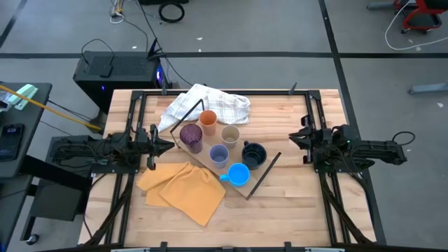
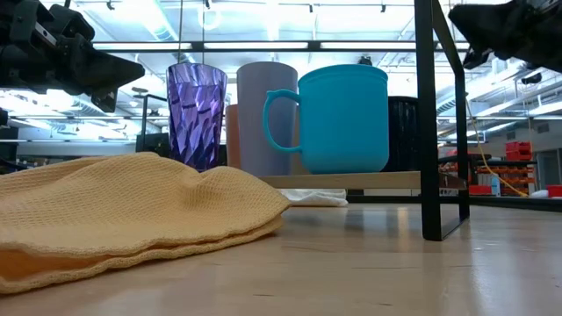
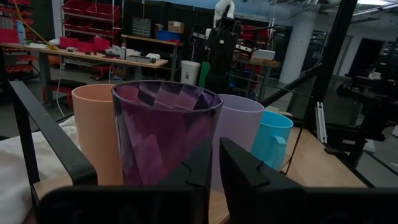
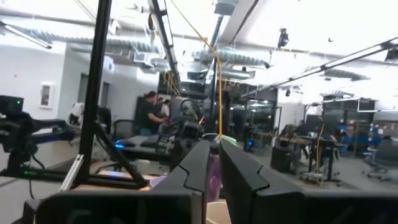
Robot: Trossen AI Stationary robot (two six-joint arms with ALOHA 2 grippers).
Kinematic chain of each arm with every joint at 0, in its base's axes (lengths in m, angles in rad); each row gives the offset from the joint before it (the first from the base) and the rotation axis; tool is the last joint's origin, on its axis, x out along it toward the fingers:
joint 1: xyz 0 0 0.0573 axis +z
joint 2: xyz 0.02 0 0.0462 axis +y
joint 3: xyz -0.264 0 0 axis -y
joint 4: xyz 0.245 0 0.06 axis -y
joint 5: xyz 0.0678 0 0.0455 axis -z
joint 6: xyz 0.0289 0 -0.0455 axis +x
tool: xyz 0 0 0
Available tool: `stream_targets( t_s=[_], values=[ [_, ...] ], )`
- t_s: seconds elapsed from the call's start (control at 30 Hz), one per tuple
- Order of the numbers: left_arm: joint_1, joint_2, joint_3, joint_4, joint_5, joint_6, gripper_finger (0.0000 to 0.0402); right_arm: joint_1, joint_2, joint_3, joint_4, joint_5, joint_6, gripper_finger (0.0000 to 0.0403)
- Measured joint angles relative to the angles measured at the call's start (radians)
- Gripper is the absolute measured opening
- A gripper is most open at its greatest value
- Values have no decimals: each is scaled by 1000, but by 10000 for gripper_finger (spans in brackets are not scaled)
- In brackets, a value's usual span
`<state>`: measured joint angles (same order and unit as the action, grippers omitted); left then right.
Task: Stack small to large cups/mugs on shelf
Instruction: Return to Home Position
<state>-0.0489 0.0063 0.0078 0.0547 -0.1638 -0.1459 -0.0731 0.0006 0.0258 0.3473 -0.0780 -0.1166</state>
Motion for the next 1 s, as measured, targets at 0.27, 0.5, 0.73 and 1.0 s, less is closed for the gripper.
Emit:
stream_targets(
  t_s=[0.27,0.5,0.73,1.0],
  values=[
    [0,0,0,0,0,0,26,-5,0,51,-86,0,-11,45],
    [0,0,0,0,0,0,32,-5,0,82,-358,-6,69,45],
    [0,0,0,0,0,0,40,-5,0,82,-368,-8,67,45],
    [0,0,0,0,0,0,31,-5,0,82,-357,-8,56,45]
  ],
)
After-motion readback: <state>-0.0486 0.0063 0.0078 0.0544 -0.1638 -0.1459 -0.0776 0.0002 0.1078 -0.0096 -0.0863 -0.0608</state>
